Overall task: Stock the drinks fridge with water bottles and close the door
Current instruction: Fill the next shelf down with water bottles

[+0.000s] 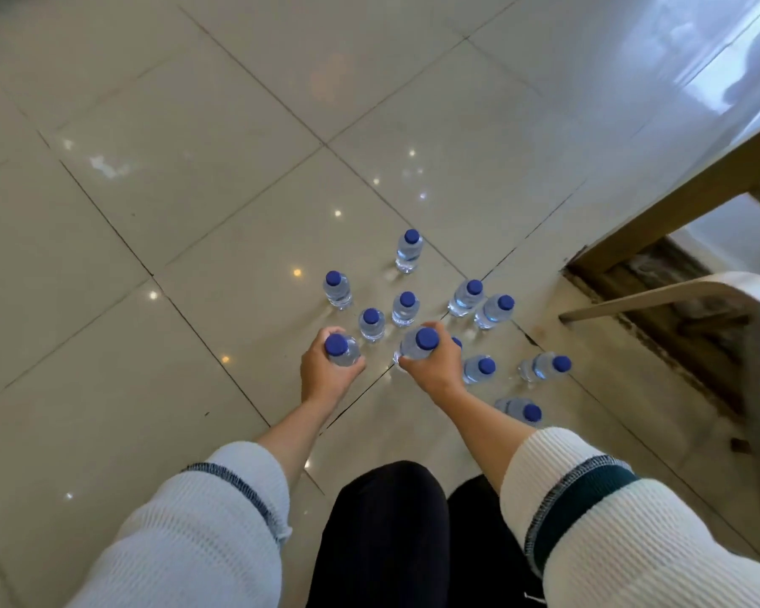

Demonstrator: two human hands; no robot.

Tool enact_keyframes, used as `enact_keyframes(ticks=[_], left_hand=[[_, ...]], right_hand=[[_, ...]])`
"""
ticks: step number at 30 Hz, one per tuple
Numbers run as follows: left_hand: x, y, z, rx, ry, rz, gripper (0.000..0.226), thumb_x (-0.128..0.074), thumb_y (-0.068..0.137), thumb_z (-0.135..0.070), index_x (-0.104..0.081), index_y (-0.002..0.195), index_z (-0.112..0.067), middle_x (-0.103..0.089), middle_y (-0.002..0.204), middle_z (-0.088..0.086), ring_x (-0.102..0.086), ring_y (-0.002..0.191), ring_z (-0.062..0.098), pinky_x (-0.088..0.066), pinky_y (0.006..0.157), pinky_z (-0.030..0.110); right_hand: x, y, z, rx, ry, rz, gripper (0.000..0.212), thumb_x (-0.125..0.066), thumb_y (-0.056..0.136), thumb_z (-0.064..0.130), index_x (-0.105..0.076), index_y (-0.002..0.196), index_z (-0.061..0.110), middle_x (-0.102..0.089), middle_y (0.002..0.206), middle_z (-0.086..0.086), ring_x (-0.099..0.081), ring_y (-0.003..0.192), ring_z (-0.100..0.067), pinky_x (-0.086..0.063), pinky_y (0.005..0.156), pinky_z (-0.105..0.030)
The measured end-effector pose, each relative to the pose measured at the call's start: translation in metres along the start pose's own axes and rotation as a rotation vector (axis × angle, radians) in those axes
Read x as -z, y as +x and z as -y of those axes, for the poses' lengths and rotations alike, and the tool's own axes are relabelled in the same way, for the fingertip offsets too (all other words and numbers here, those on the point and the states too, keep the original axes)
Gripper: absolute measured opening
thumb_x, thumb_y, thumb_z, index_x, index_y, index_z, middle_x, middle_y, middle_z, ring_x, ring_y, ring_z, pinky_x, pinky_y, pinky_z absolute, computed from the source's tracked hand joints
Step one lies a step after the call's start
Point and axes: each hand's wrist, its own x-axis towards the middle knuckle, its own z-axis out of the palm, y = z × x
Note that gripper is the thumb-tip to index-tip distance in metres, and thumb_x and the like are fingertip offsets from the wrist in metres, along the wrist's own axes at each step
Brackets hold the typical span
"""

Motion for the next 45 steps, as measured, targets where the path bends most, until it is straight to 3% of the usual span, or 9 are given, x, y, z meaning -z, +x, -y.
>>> enact_keyframes(ticks=[6, 11, 18, 25, 29, 31, 34, 42, 45], left_hand=[[0.083, -0.082, -0.162, -0.137, 0.115, 0.077, 0.058, -0.082, 0.069, -0.026, -0.037, 0.105, -0.020, -0.055, 0.090, -0.006, -0.056, 0.077, 0.019, -0.042, 0.067, 0.027], [0.137, -0.151, -0.295, -0.241, 0.157, 0.132, 0.063, -0.085, 0.068, -0.030, -0.037, 0.107, -0.017, -0.058, 0.098, -0.001, -0.058, 0.087, 0.023, -0.047, 0.075, 0.034], [0.160, -0.233, -0.447, -0.462, 0.219, 0.242, 0.066, -0.085, 0.069, -0.035, -0.033, 0.106, -0.016, -0.057, 0.103, 0.001, -0.056, 0.086, 0.022, -0.042, 0.071, 0.030], [0.115, -0.289, -0.538, -0.682, 0.246, 0.363, 0.066, -0.086, 0.067, -0.036, -0.041, 0.111, -0.014, -0.056, 0.104, 0.000, -0.056, 0.090, 0.021, -0.042, 0.073, 0.029], [0.070, -0.323, -0.575, -0.761, 0.205, 0.464, 0.066, -0.086, 0.068, -0.033, -0.042, 0.114, -0.016, -0.056, 0.106, 0.000, -0.057, 0.095, 0.021, -0.048, 0.083, 0.034], [0.047, -0.339, -0.588, -0.784, 0.178, 0.519, 0.066, -0.086, 0.069, -0.031, -0.042, 0.115, -0.015, -0.059, 0.110, 0.003, -0.058, 0.098, 0.024, -0.050, 0.088, 0.038], [0.016, -0.368, -0.609, -0.873, 0.159, 0.634, 0.064, -0.084, 0.071, -0.032, -0.042, 0.117, -0.015, -0.058, 0.113, 0.004, -0.056, 0.099, 0.021, -0.046, 0.086, 0.035], [-0.049, -0.427, -0.649, -1.027, 0.198, 0.998, 0.063, -0.081, 0.075, -0.033, -0.046, 0.125, -0.015, -0.058, 0.111, 0.001, -0.056, 0.099, 0.019, -0.045, 0.088, 0.031], [-0.061, -0.449, -0.653, -1.073, 0.216, 1.167, 0.059, -0.079, 0.077, -0.028, -0.045, 0.124, -0.014, -0.058, 0.110, 0.002, -0.058, 0.100, 0.020, -0.045, 0.089, 0.031]], right_hand=[[0.100, -0.115, 0.116, 0.045, 0.035, -0.111, 0.054, -0.079, 0.071, 0.017, -0.037, 0.103, 0.024, -0.056, 0.099, -0.001, -0.057, 0.087, -0.019, -0.044, 0.070, -0.027], [0.192, -0.203, 0.212, 0.087, 0.048, -0.257, 0.058, -0.079, 0.076, 0.022, -0.034, 0.112, 0.020, -0.050, 0.093, 0.004, -0.056, 0.088, -0.018, -0.045, 0.072, -0.028], [0.304, -0.290, 0.291, 0.154, 0.107, -0.430, 0.064, -0.077, 0.078, 0.039, -0.035, 0.121, 0.018, -0.052, 0.108, 0.001, -0.054, 0.096, -0.017, -0.048, 0.084, -0.033], [0.399, -0.340, 0.288, 0.224, 0.192, -0.605, 0.063, -0.073, 0.079, 0.046, -0.039, 0.123, 0.017, -0.057, 0.108, 0.001, -0.060, 0.095, -0.017, -0.053, 0.082, -0.033], [0.452, -0.365, 0.267, 0.192, 0.148, -0.770, 0.062, -0.071, 0.080, 0.052, -0.039, 0.121, 0.017, -0.060, 0.102, -0.001, -0.063, 0.088, -0.019, -0.049, 0.068, -0.026], [0.476, -0.377, 0.254, 0.157, 0.137, -0.864, 0.063, -0.070, 0.079, 0.054, -0.038, 0.120, 0.018, -0.062, 0.105, -0.004, -0.064, 0.089, -0.023, -0.052, 0.073, -0.033], [0.505, -0.400, 0.235, 0.080, 0.158, -1.025, 0.064, -0.070, 0.079, 0.054, -0.039, 0.121, 0.016, -0.062, 0.109, -0.006, -0.062, 0.092, -0.025, -0.048, 0.075, -0.032], [0.529, -0.459, 0.202, -0.090, 0.375, -1.442, 0.064, -0.071, 0.078, 0.053, -0.046, 0.124, 0.016, -0.061, 0.114, -0.001, -0.057, 0.098, -0.014, -0.043, 0.080, -0.027], [0.518, -0.482, 0.197, -0.188, 0.476, -1.644, 0.064, -0.071, 0.076, 0.056, -0.049, 0.120, 0.016, -0.064, 0.115, -0.004, -0.062, 0.103, -0.023, -0.046, 0.080, -0.029]])
